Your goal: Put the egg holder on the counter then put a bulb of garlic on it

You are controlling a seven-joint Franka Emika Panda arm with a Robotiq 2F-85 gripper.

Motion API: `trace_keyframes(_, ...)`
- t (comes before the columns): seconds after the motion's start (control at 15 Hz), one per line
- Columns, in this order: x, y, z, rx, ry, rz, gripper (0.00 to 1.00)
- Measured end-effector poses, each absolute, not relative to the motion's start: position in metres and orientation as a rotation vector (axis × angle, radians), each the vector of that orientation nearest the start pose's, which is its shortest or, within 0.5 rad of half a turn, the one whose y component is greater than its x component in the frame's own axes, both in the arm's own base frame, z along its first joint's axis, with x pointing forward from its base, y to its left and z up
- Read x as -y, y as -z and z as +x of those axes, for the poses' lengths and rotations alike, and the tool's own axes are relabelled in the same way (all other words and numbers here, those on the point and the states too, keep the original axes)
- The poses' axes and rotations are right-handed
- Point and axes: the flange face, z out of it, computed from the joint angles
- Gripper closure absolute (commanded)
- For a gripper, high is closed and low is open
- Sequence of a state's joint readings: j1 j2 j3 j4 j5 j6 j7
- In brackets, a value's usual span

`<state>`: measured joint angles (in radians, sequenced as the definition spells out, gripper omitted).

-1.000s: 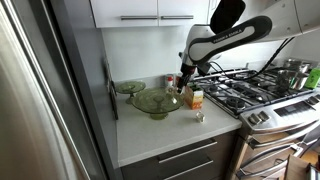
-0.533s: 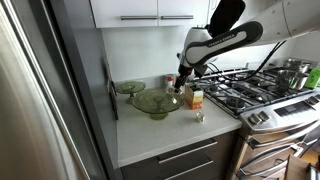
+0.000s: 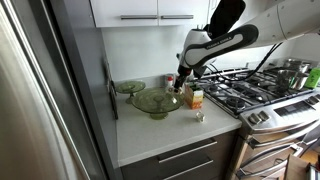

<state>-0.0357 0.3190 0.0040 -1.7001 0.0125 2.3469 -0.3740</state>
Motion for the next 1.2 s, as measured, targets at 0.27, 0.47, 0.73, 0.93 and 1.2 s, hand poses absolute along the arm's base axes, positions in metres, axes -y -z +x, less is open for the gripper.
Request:
trace_keyframes(0.27, 0.022, -0.438, 0.678, 0.531, 0.51, -3.108, 0.71)
trace_keyframes(0.47, 0.022, -0.438, 0.678, 0.532, 0.513, -3.107, 0.73)
trace_keyframes(0.73, 0.022, -0.439, 0.678, 0.531, 0.516, -3.106, 0.73)
trace_keyframes(0.93, 0.022, -0.448, 0.677, 0.53, 0.537, -3.106, 0.73)
trace_keyframes(1.2, 0.024, -0.474, 0.668, 0.524, 0.566, -3.107, 0.73)
